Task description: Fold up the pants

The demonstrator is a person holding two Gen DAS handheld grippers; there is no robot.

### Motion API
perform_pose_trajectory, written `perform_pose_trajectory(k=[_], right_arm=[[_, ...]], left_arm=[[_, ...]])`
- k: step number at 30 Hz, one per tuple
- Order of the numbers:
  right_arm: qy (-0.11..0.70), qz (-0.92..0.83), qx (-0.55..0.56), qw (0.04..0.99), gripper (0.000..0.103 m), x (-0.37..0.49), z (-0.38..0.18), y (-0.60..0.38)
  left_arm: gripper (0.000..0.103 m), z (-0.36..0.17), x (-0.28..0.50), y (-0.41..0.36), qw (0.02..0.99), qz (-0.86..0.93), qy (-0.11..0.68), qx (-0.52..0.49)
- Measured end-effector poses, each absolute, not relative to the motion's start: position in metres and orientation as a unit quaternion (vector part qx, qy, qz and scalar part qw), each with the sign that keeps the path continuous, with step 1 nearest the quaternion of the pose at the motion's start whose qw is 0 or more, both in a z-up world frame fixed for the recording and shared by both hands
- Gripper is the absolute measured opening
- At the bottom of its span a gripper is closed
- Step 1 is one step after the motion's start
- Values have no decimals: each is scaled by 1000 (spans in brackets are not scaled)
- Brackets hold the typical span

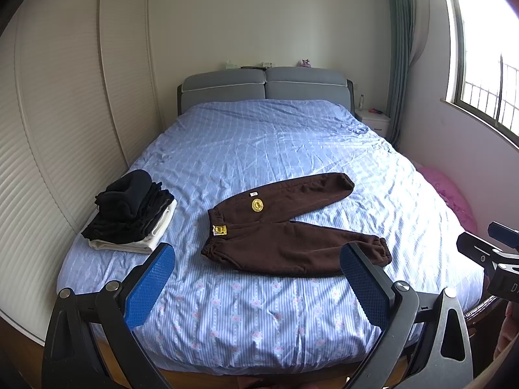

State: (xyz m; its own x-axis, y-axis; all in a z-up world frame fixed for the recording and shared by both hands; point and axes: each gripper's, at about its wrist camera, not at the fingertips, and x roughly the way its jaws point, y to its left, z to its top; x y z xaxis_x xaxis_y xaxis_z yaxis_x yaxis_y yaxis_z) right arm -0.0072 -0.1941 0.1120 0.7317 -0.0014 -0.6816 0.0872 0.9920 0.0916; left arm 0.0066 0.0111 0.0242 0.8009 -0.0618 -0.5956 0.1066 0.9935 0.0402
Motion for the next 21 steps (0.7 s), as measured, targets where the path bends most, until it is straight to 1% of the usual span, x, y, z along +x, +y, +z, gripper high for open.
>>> perform_pose_trajectory(k=[21], right_arm=[[371, -25, 58, 926, 102, -5, 106, -193]], left_arm=[[103, 25, 18, 12, 947, -44, 316, 32]])
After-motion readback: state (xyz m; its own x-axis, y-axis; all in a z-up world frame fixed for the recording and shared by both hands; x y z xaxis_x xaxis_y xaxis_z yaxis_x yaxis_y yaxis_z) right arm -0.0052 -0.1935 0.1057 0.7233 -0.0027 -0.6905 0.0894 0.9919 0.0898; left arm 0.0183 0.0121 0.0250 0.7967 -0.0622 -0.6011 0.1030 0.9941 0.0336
